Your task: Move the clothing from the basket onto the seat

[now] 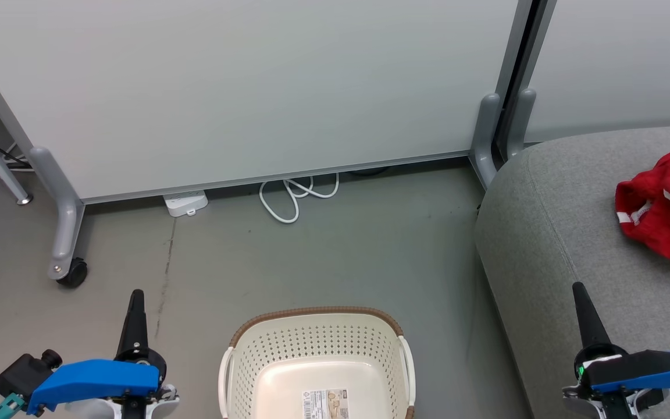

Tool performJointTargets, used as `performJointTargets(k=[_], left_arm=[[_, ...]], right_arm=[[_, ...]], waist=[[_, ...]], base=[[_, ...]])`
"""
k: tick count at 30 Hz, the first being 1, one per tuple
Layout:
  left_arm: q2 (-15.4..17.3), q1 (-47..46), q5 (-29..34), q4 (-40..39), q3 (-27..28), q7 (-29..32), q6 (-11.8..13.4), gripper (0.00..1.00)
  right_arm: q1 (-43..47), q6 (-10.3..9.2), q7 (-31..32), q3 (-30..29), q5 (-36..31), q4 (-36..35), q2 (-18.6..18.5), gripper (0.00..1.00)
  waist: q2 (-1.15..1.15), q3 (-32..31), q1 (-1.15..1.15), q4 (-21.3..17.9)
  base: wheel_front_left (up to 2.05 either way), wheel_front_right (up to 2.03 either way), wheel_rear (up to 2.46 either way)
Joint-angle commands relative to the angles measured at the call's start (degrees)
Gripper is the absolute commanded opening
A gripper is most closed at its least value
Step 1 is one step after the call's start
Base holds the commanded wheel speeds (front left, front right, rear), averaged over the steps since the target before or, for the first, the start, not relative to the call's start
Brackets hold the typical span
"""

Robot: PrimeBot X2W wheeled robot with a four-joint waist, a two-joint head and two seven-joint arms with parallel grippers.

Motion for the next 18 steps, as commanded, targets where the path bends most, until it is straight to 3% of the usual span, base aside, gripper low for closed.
performJointTargets(k=[1,18], left_arm=[[0.4,-1.5,-1.0,-0.7,0.5,0.3,-0.3,0.0],[0.3,-2.0,-10.8,-0.8,1.7,2.9,-0.4,0.0]], right_arm=[[-1.3,0.02,0.3,-0.2,1.1,-0.7,-0.2,0.0],[-1.6,0.02,2.8,-0.6,11.2,-1.2,-0.2,0.0]], waist=[[0.0,0.0,0.0,0.0],[0.0,0.0,0.0,-0.7]], base=[[0.0,0.0,0.0],[0.0,0.0,0.0]])
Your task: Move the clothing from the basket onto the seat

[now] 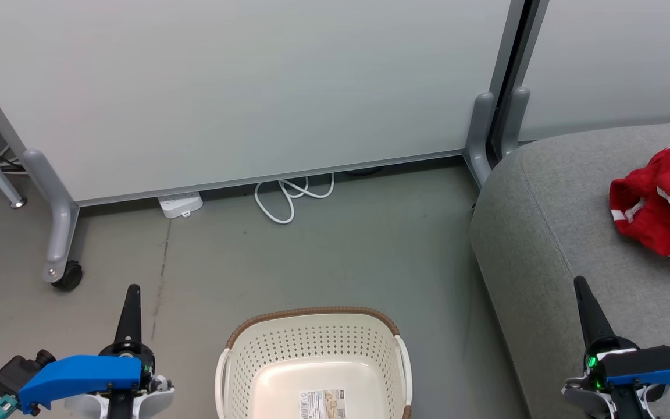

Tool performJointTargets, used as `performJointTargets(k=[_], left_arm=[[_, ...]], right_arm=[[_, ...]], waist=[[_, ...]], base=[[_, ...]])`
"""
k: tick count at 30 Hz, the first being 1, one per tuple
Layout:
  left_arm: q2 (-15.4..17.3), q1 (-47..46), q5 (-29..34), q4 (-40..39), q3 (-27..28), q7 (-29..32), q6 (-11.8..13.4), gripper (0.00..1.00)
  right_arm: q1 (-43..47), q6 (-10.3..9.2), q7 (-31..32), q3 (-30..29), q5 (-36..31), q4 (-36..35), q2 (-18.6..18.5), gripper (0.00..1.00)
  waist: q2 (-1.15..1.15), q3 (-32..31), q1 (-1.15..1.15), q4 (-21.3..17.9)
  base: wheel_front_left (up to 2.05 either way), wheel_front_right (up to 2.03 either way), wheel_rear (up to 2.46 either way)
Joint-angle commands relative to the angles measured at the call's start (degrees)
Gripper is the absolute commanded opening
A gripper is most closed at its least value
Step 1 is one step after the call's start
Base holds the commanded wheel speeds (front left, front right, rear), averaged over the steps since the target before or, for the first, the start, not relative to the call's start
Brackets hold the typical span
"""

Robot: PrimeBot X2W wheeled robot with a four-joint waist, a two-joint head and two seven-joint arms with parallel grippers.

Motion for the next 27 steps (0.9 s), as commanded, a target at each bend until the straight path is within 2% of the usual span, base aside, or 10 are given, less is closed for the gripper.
performJointTargets(k=[1,27], left_arm=[[0.3,-1.1,-1.0,-0.6,0.5,0.4,-0.5,0.0],[0.1,-1.8,-13.0,-0.7,2.0,3.6,-0.6,0.0]], right_arm=[[-1.0,0.02,0.3,-0.2,1.1,-0.6,-0.2,0.0],[-1.3,0.02,3.5,-0.8,13.7,-1.1,-0.2,0.0]], waist=[[0.0,0.0,0.0,0.0],[0.0,0.0,0.0,-1.0]], base=[[0.0,0.0,0.0],[0.0,0.0,0.0]])
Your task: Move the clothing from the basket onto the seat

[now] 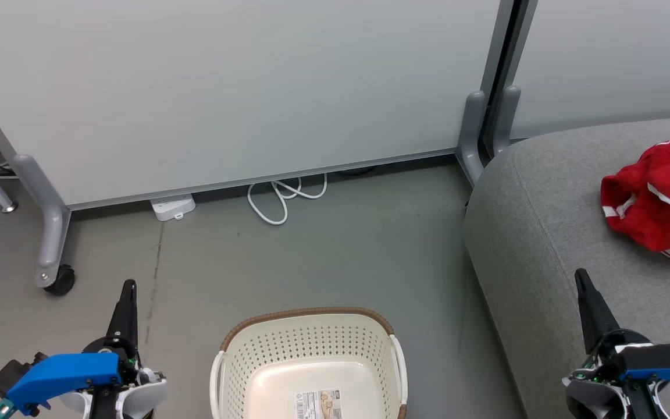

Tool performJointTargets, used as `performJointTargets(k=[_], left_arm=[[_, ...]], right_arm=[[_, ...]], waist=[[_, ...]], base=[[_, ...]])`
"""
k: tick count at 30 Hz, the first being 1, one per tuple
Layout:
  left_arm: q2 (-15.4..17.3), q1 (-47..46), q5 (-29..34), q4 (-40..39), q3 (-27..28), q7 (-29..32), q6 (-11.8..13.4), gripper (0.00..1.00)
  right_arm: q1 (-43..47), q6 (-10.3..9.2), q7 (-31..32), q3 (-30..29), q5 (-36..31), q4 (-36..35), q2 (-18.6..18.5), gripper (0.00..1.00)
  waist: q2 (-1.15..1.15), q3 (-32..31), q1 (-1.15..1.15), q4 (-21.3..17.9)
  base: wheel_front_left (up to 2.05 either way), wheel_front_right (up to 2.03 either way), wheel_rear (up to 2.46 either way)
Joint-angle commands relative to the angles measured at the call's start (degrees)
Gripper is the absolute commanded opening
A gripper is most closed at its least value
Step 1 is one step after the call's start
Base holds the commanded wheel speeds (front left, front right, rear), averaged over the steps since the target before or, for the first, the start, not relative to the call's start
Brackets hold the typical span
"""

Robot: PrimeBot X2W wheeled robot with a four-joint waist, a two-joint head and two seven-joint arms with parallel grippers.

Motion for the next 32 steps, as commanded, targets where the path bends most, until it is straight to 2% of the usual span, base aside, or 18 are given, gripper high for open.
performJointTargets(k=[1,14,32], left_arm=[[0.2,-1.1,-1.4,-0.4,0.4,0.4,-0.6,0.0],[0.1,-1.2,-5.9,-0.4,1.1,1.7,-0.6,0.0],[-0.1,-1.2,-5.6,-0.4,1.2,1.9,-0.6,0.0]], right_arm=[[-0.7,0.02,0.5,-0.2,1.6,-0.3,-0.2,0.0],[-0.9,0.02,1.7,-0.4,6.3,-0.5,-0.2,0.0],[-0.9,0.02,1.7,-0.4,6.3,-0.5,-0.2,0.0]], waist=[[0.0,0.0,0.0,-0.1],[0.0,0.0,0.0,-0.5],[0.0,0.0,0.0,-0.6]], base=[[0.0,0.0,0.0],[0.0,0.0,0.0],[0.0,0.0,0.0]])
